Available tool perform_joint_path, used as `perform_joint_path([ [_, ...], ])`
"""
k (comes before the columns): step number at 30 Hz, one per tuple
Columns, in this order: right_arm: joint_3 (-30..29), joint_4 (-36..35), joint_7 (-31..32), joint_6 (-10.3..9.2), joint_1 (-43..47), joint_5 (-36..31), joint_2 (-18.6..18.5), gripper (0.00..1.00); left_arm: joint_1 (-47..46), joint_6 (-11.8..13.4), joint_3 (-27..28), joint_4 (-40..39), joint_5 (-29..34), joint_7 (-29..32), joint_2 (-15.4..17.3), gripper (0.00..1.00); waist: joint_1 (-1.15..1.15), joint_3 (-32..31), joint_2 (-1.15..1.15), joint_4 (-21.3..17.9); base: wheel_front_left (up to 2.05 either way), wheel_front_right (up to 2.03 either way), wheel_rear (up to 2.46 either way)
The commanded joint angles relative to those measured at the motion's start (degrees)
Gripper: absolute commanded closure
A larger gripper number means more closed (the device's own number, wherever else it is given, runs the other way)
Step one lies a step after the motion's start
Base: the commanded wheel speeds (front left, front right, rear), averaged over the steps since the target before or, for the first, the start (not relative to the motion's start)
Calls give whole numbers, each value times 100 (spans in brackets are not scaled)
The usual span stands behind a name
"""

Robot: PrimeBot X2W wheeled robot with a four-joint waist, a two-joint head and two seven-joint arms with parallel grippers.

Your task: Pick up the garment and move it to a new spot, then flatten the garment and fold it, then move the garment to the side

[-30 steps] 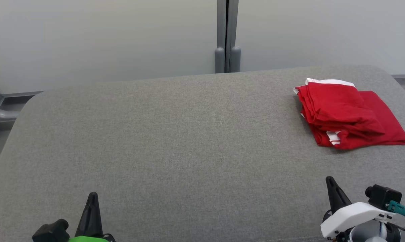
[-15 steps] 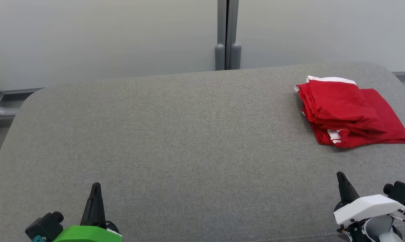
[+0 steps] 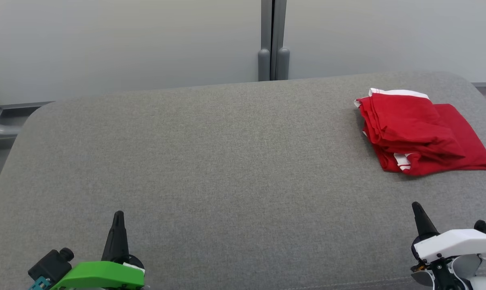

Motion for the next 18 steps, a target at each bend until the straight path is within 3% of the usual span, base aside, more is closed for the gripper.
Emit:
perform_joint_path([
  [1, -81, -98, 55, 1, -171, 173, -16, 100, -200, -40, -12, -51, -200, 14, -6, 100, 0, 7, 0, 0, 0, 0, 0],
  [18, -476, -164, 475, 1, -239, 1189, 48, 100, -432, -111, -112, 12, -1350, 147, -40, 100, 0, 89, 0, 5, 0, 0, 0],
])
